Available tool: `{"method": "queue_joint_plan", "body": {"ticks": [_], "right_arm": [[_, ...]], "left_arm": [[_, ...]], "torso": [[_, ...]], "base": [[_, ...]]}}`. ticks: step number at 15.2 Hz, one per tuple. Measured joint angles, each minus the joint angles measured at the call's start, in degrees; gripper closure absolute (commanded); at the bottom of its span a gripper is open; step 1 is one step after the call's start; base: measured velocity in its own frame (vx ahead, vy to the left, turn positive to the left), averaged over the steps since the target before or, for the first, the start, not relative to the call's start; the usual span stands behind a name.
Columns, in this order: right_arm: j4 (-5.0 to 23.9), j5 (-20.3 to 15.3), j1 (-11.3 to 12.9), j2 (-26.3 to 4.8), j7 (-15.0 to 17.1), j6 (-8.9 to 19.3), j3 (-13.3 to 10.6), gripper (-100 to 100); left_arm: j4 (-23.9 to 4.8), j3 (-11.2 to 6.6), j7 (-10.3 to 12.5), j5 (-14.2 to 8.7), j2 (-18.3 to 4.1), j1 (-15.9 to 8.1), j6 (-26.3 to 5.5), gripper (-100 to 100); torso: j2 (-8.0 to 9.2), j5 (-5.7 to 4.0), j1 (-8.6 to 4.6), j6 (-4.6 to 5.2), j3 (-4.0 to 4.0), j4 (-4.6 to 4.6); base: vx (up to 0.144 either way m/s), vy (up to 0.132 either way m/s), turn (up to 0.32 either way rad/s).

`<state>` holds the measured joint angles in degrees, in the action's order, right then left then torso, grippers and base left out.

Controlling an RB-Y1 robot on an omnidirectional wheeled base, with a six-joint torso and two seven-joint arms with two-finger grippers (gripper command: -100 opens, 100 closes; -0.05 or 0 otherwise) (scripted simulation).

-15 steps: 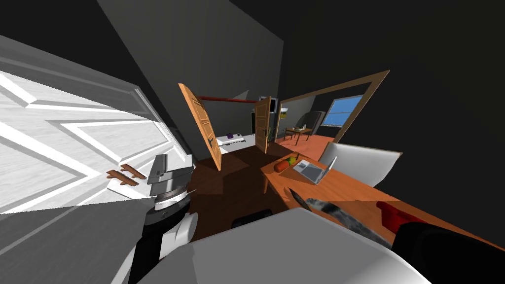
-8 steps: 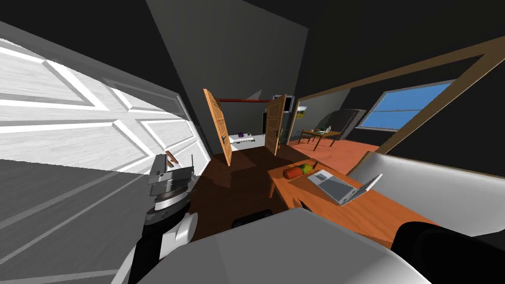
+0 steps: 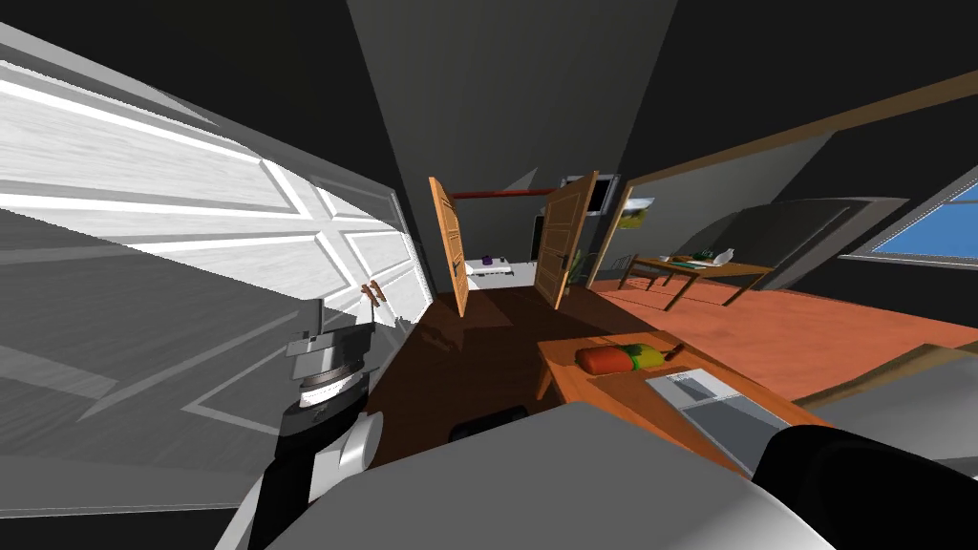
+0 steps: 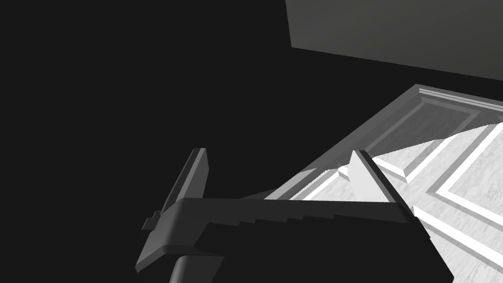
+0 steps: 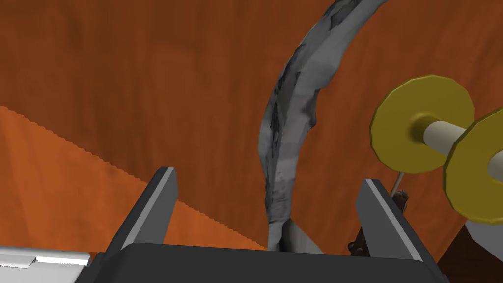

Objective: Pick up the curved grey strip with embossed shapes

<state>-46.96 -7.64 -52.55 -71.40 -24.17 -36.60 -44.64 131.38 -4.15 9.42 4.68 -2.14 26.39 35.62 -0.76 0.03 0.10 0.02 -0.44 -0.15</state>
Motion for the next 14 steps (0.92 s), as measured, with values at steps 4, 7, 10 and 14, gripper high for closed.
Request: {"method": "queue_joint_plan", "body": {"ticks": [4,7,10,14], "right_arm": [[1.1,-1.2,1.9,3.5,-0.2,1.5,0.0,-100],[0.9,-1.2,1.9,3.6,-0.2,1.8,0.1,100],[0.9,-1.2,1.9,3.7,-0.2,1.7,0.0,100],[0.7,-0.4,0.7,1.0,0.0,0.3,-0.1,100]], "left_arm": [[0.0,0.00,0.0,0.0,0.0,0.0,0.0,0],[0.0,0.00,0.0,0.0,0.0,0.0,0.0,0],[0.0,0.00,0.0,0.0,0.0,0.0,0.0,0],[0.0,0.00,0.0,0.0,0.0,0.0,0.0,0]], "torso": [[0.62,-0.05,-0.21,0.04,0.36,0.14],[0.51,-0.03,-0.10,0.03,0.31,0.13],[0.52,-0.07,-0.22,0.01,0.32,0.14],[0.24,0.08,0.05,-0.01,0.15,0.05]], "base": [[-0.057,-0.046,0.034],[-0.008,-0.007,0.001],[0.009,0.006,-0.011],[0.050,0.043,-0.035]]}}
